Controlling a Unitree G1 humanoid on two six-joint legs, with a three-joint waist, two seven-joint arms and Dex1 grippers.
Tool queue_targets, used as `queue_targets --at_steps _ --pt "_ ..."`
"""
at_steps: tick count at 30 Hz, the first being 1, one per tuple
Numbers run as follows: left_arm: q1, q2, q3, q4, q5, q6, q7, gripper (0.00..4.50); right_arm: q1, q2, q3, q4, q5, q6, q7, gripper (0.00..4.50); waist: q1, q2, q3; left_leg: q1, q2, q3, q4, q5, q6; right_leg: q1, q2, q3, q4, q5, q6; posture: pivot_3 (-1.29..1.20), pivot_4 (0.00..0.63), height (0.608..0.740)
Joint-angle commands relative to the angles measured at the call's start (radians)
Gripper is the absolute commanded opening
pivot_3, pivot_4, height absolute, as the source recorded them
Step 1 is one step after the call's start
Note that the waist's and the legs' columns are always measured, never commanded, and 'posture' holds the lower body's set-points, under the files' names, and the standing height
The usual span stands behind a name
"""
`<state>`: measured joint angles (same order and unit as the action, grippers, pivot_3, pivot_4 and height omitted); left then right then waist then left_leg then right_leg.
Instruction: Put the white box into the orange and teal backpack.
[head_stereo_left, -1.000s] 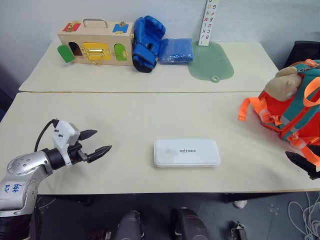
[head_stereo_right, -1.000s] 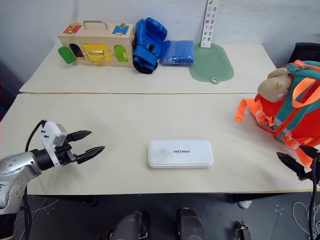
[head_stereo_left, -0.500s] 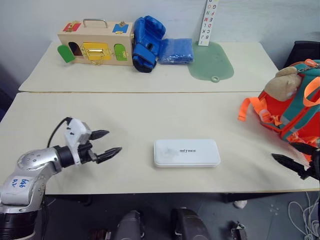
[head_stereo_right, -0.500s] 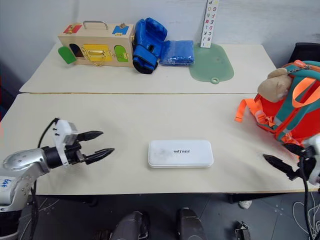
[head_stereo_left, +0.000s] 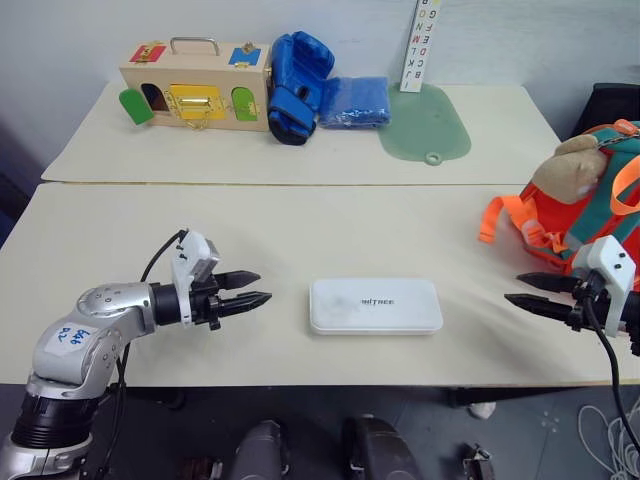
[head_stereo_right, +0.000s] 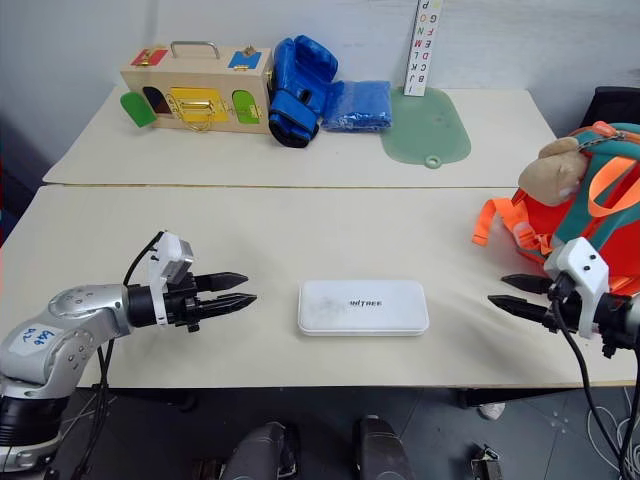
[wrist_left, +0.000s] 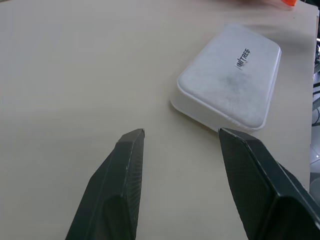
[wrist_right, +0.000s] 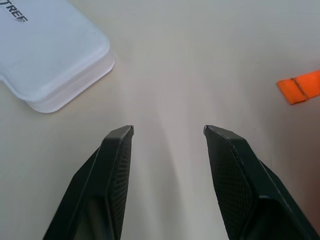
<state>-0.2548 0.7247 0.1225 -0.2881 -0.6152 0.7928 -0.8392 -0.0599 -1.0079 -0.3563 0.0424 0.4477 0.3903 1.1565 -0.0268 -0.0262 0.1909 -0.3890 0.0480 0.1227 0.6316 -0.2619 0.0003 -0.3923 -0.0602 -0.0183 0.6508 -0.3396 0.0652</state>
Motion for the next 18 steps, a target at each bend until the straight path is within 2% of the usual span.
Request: queue_targets --at_steps 1,3,5,12,15,18 --pt "-0.037 -0.013 0.035 -0.003 -0.072 0.077 0.02 3.33 -0.011 0.008 -0.006 -0.022 0.01 -0.016 0.004 2.22 0.0 0.0 0.0 0.0 0.0 0.0 0.001 0.0 0.0 0.0 0.0 0.0 0.001 0.0 0.0 0.0 0.15 0.74" --pt "-0.062 -0.026 0.061 0.008 -0.132 0.148 0.037 3.92 -0.01 0.009 -0.004 -0.029 0.007 -0.02 0.003 1.84 0.0 0.0 0.0 0.0 0.0 0.0 0.001 0.0 0.0 0.0 0.0 0.0 0.001 0.0 0.0 0.0 0.15 0.74" --pt "-0.078 -0.03 0.089 0.01 -0.202 0.212 0.031 4.48 -0.013 0.011 0.0 -0.031 0.002 -0.024 -0.004 1.83 -0.001 0.0 0.0 0.0 0.0 0.0 0.001 0.0 -0.001 0.0 0.0 0.0 0.002 0.0 0.0 0.0 0.15 0.74" --pt "-0.152 -0.075 0.112 0.077 -0.347 0.536 0.166 4.48 -0.039 0.007 0.102 -0.023 -0.066 -0.117 0.029 1.83 -0.001 0.0 0.0 0.0 0.0 -0.001 0.001 0.002 -0.003 0.0 0.0 0.0 0.002 0.0 0.0 0.0 0.15 0.74" --pt "-0.213 -0.12 0.14 0.15 -0.403 0.708 0.212 4.5 -0.088 0.013 0.171 0.005 -0.1 -0.161 0.054 1.23 -0.001 0.0 0.0 0.0 0.0 -0.001 0.002 0.002 -0.003 0.0 0.001 0.0 0.003 0.0 0.0 0.0 0.15 0.74" --pt "-0.251 -0.155 0.139 0.194 -0.416 0.799 0.242 4.5 -0.142 0.021 0.232 0.024 -0.118 -0.185 0.082 0.19 -0.002 0.0 0.0 0.0 0.0 -0.001 0.003 0.002 -0.004 0.0 0.001 -0.001 0.003 0.0 0.0 0.0 0.15 0.74"
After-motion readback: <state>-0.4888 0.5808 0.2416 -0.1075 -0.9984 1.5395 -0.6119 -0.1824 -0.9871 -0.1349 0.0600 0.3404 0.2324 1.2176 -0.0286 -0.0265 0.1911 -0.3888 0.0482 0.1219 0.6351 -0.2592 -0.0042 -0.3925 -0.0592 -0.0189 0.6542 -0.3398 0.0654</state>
